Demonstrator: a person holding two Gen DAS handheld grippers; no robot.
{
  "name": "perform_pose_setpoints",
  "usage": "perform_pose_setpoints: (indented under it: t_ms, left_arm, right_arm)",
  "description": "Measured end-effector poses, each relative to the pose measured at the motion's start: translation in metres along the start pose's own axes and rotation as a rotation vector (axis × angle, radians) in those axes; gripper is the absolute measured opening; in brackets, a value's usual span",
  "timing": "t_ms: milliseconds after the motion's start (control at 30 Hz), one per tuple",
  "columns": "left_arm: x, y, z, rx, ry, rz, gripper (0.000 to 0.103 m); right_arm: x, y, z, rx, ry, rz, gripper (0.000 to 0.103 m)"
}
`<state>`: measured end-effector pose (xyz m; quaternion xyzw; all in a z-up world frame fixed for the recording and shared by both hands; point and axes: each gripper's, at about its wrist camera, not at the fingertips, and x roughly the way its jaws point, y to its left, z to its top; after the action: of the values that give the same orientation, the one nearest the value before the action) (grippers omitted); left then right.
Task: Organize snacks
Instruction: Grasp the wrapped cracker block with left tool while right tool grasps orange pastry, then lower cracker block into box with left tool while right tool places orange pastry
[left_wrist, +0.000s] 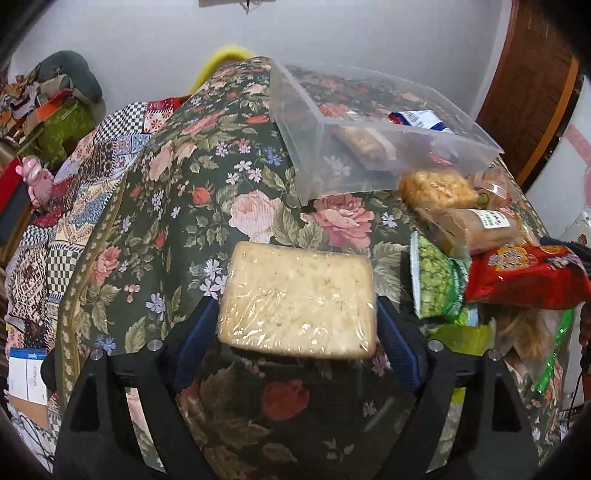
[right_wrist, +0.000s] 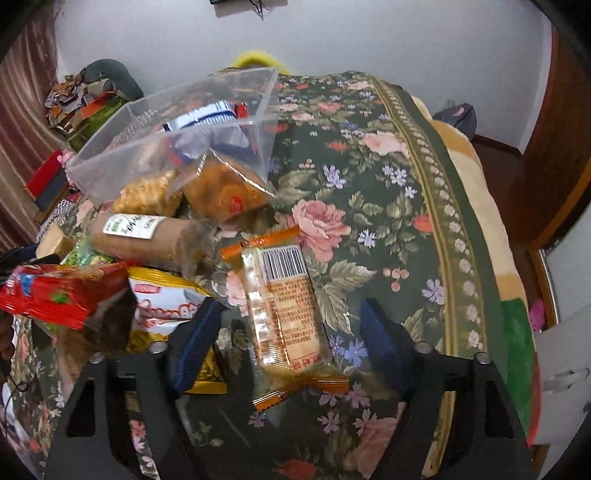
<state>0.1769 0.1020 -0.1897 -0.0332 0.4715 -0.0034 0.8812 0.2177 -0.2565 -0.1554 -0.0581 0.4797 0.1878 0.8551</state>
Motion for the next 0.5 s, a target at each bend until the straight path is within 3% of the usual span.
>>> perform_pose_setpoints:
  t_ms: [67, 200, 267, 500]
  left_arm:
    - [0.005, 0.001, 0.001, -0.008, -0.001, -0.003, 0.084]
    - [0.008, 0.001, 0.000, -0.015, -0.017, -0.011, 0.082]
    - [0.008, 0.001, 0.000, -0.014, -0.026, -0.009, 0.081]
    - [0.000, 0.000, -0.001, -0.027, -0.039, -0.008, 0.080]
  right_arm:
    - [0.005, 0.000, -0.002, -0.004, 0.013, 0.007, 0.056]
    - [0.010, 0.000, -0.003, -0.006, 0.018, 0.008, 0.045]
    - [0.011, -0.001, -0.002, -0.001, 0.012, 0.012, 0.032]
    - [0.001, -0.005, 0.000, 0.025, -0.017, 0.031, 0.032]
